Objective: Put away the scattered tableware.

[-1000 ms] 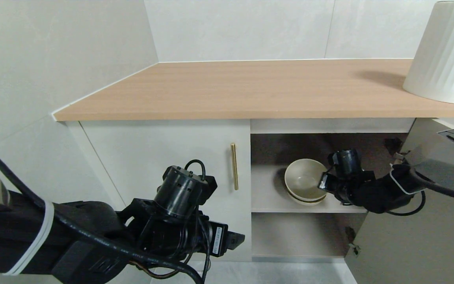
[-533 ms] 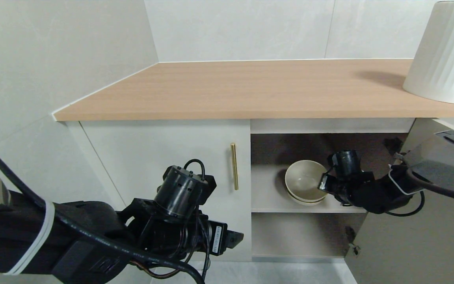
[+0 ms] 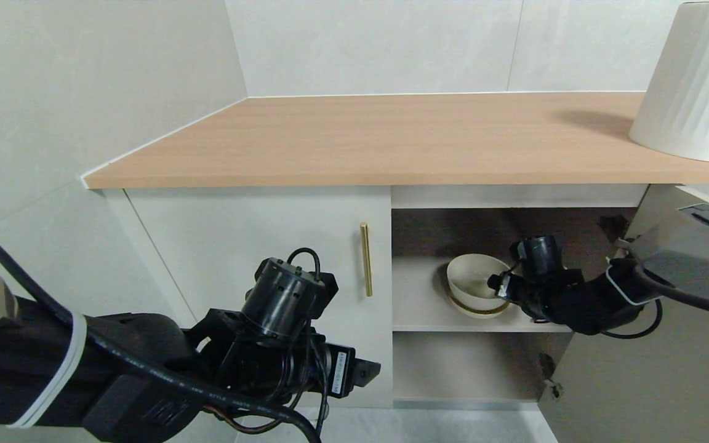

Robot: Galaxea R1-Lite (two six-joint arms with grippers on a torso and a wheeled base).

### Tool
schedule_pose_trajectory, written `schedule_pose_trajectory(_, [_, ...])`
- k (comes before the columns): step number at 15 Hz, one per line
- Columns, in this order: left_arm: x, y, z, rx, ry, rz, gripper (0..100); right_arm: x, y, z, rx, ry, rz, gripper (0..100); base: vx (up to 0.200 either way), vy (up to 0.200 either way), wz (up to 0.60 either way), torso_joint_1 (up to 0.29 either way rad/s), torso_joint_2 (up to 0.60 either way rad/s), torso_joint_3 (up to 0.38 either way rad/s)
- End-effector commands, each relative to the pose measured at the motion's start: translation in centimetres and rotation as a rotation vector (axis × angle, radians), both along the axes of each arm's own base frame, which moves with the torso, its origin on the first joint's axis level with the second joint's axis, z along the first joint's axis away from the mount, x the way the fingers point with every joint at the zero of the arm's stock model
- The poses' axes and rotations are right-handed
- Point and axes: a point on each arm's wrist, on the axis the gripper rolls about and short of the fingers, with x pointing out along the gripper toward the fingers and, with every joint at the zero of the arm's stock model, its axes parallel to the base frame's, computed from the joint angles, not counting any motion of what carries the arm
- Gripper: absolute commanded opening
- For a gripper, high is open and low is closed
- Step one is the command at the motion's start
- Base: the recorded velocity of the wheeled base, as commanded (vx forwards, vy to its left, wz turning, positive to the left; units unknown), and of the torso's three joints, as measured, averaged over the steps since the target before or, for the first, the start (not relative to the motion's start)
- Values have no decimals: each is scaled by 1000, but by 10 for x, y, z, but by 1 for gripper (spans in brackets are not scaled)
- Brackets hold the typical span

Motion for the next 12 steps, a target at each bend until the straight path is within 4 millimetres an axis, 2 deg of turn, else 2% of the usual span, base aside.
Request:
schedule_pose_trajectory(1, [0,0,1,-3,-2,2,100,-1,0,3,2,-6,1,100,0,0,0,0,0,0])
schedule_pose_trajectory(4, [0,7,16,-35,-49,24,100,-10,-1,15,7,-16,6,100,0,0,0,0,0,0])
schedule_pose_trajectory(5, [-3,18,31,-61,-94,53,100,-26,-4,32,20,-29,26,100,0,0,0,0,0,0])
schedule_pose_trajectory(7, [-10,39,56,-107,-160,99,100,-61,-5,67,21,-19,100,100,0,0,0,0,0,0])
schedule_pose_trajectory(8, [-19,56,78,-146,-221,134,100,-96,-5,102,32,-15,177,100,0,0,0,0,0,0])
schedule_pose_trajectory(9, [-29,68,90,-166,-250,148,100,-124,-6,122,43,9,231,100,0,0,0,0,0,0])
schedule_pose_trajectory(12, [-53,91,101,-197,-301,181,100,-188,-13,149,57,49,349,100,0,0,0,0,0,0])
